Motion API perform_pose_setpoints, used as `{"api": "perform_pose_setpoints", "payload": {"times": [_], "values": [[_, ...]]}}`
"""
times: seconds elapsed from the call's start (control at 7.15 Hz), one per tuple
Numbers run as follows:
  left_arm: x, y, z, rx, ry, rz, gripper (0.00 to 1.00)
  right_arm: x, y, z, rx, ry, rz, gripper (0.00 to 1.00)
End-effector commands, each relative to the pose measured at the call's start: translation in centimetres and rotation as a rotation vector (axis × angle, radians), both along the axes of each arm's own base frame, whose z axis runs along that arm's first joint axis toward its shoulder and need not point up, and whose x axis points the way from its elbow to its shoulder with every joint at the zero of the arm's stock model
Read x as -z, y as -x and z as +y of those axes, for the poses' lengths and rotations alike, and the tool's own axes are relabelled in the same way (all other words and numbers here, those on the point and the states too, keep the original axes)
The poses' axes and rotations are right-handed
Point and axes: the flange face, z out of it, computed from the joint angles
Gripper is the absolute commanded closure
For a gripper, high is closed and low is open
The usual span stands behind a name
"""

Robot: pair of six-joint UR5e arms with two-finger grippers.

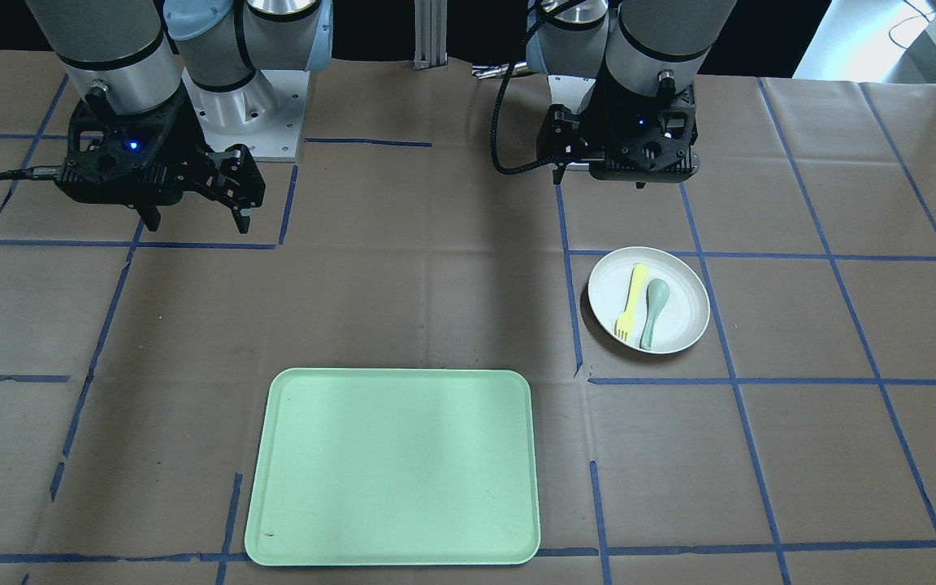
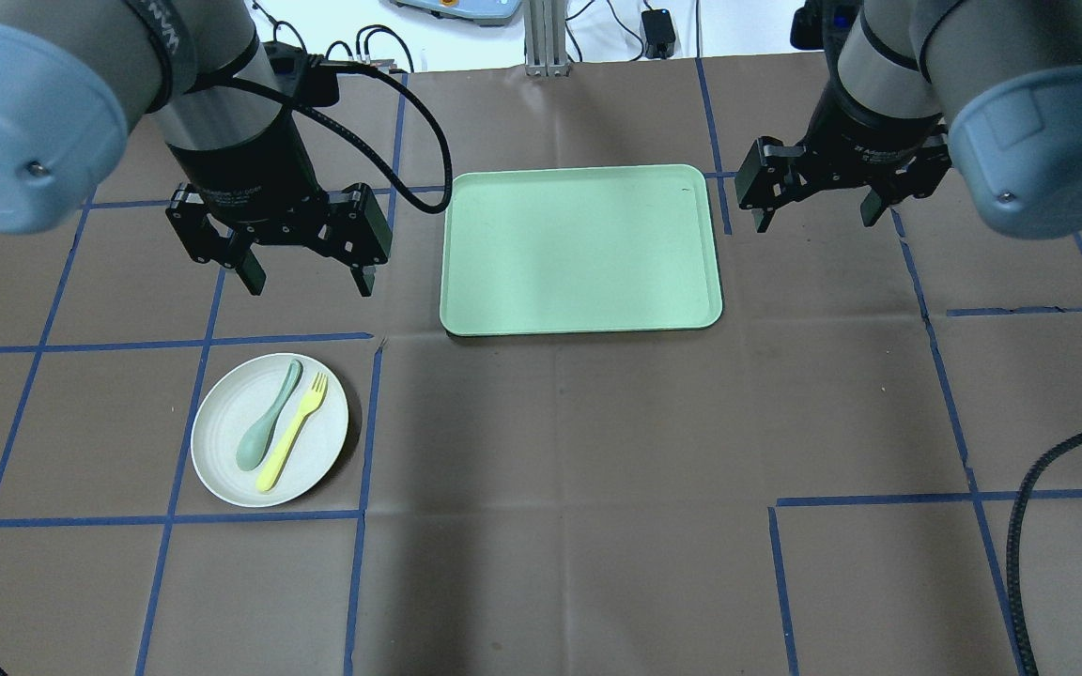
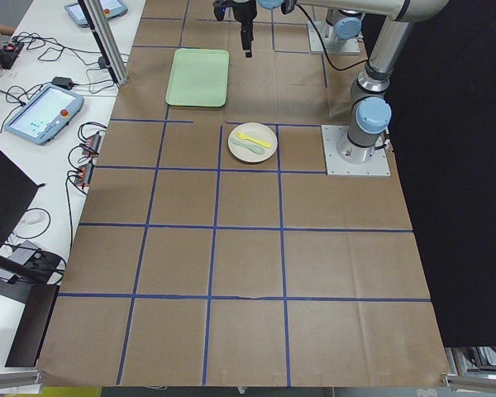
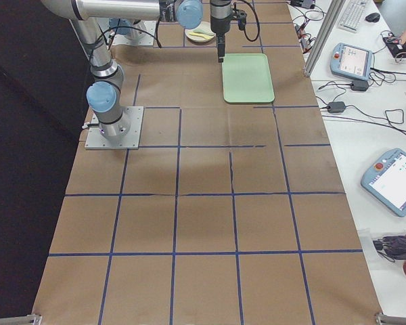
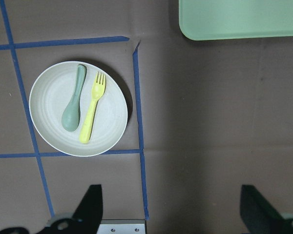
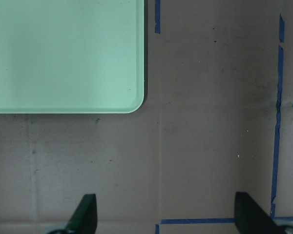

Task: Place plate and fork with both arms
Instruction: 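Move the left gripper down toward the rim of the white plate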

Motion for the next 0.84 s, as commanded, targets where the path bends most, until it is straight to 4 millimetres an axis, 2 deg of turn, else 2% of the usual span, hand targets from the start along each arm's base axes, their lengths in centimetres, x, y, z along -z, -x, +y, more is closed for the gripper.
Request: {"api": "perform_pose_setpoints", "payload": {"times": [0.0,0.7], "values": [[0.49,-0.14,0.38,0.006,0.014,-0.001,0.0,-0.03,0.02,-0.04,-0.001,0.001,0.0,0.0],[0.78,-0.56,0.09,0.042,0.007,0.004,0.0,0.05,0.0,-0.02,-0.001,-0.001,-0.001,0.0]]}}
